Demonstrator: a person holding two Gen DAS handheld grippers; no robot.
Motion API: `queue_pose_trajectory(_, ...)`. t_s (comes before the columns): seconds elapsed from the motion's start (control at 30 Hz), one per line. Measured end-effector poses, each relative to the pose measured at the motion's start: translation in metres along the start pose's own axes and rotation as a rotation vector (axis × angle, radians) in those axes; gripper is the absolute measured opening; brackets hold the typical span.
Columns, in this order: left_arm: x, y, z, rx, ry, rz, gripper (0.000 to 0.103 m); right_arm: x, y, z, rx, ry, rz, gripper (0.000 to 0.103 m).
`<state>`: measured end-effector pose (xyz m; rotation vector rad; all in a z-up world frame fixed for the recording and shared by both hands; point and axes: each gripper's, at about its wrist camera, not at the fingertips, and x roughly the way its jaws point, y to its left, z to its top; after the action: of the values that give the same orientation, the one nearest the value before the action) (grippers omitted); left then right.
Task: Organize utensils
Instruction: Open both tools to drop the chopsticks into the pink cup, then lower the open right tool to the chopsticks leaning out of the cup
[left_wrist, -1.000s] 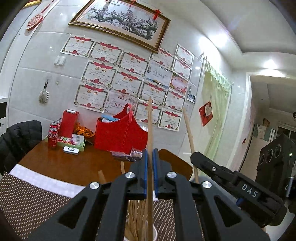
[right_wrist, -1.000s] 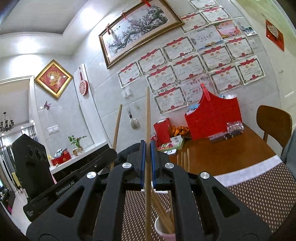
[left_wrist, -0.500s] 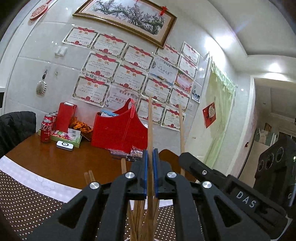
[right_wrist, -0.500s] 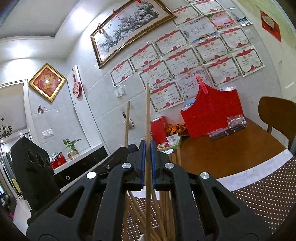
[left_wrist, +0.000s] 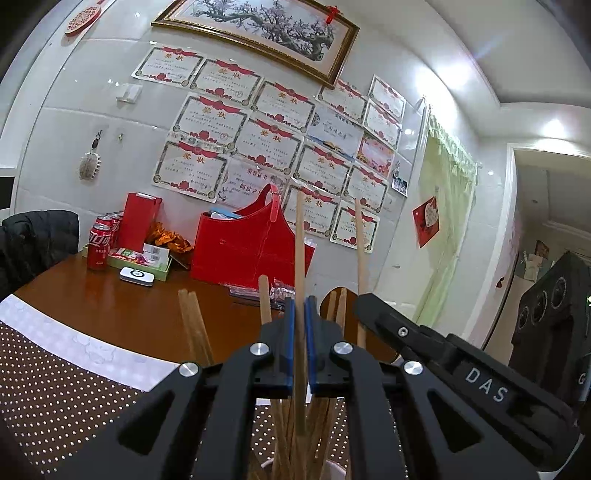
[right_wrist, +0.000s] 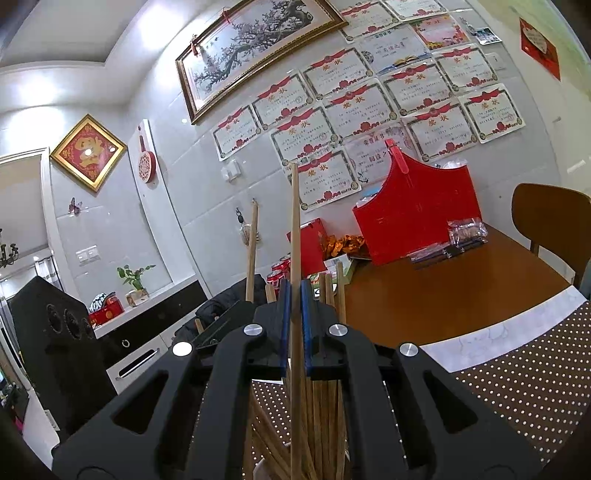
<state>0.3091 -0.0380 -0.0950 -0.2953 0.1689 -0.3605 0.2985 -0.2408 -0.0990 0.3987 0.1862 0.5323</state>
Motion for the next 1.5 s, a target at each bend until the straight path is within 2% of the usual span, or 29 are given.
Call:
queue_pose_trajectory(0.13, -0.003, 0.000, -0.004, 0.010, 0.011, 0.008, 0.006, 0.000, 0.000, -0.003, -0.007, 0.012, -0.006, 0.007)
queue_pose_trajectory(0.2, -0.006, 0.001, -0.005, 0.012, 0.015, 0.011, 0.017, -0.002, -0.001, -0.005, -0.008, 0.028, -0.013, 0.008)
queue_pose_trajectory(0.23, -0.009, 0.001, -0.004, 0.008, 0.015, 0.018, 0.037, -0.002, -0.002, -0.005, -0.004, 0.034, -0.016, 0.016)
queue_pose_trajectory(0.27, -0.012, 0.002, -0.003, 0.004, 0.011, 0.029, 0.045, -0.005, -0.004, -0.005, 0.005, 0.038, -0.021, 0.038)
queue_pose_trajectory(0.3, -0.016, 0.004, -0.001, -0.001, 0.004, 0.038, 0.047, -0.010, -0.007, -0.004, 0.026, 0.027, -0.034, 0.053)
queue_pose_trajectory(0.33, -0.019, 0.006, 0.000, -0.003, 0.004, 0.040, 0.059, -0.014, -0.011, -0.003, 0.046, 0.013, -0.041, 0.080)
queue_pose_trajectory(0.37, -0.024, 0.008, 0.003, -0.004, 0.004, 0.042, 0.068, -0.021, -0.014, -0.001, 0.066, -0.004, -0.037, 0.088)
queue_pose_trajectory(0.4, -0.028, 0.008, 0.005, -0.003, -0.002, 0.045, 0.069, -0.028, -0.016, 0.002, 0.076, -0.019, -0.044, 0.088)
queue_pose_trajectory(0.47, -0.039, 0.006, 0.010, 0.024, -0.009, 0.065, 0.074, -0.037, -0.016, 0.005, 0.068, -0.023, -0.058, 0.097)
queue_pose_trajectory(0.63, -0.061, 0.003, 0.019, 0.040, -0.022, 0.095, 0.076, -0.059, -0.008, 0.015, 0.049, -0.024, -0.099, 0.097)
queue_pose_trajectory(0.77, -0.078, 0.004, 0.025, 0.022, -0.015, 0.107, 0.076, -0.067, 0.002, 0.017, 0.038, 0.010, -0.112, 0.097)
queue_pose_trajectory(0.87, -0.089, -0.003, 0.027, 0.046, -0.005, 0.118, 0.076, -0.074, 0.012, 0.017, 0.015, 0.032, -0.106, 0.097)
queue_pose_trajectory(0.97, -0.093, -0.009, 0.023, 0.080, 0.043, 0.132, 0.076, -0.077, 0.018, 0.016, 0.008, 0.059, -0.114, 0.097)
queue_pose_trajectory(1.17, -0.090, -0.015, -0.005, 0.114, 0.195, 0.152, 0.076, -0.088, 0.021, 0.011, 0.001, 0.101, -0.126, 0.097)
queue_pose_trajectory(1.27, -0.090, -0.013, -0.017, 0.110, 0.240, 0.175, 0.076, -0.086, 0.018, 0.006, 0.007, 0.161, -0.131, 0.097)
queue_pose_trajectory(1.5, -0.091, 0.002, -0.021, 0.083, 0.272, 0.213, 0.076, -0.038, 0.022, -0.022, -0.007, 0.468, -0.109, 0.096)
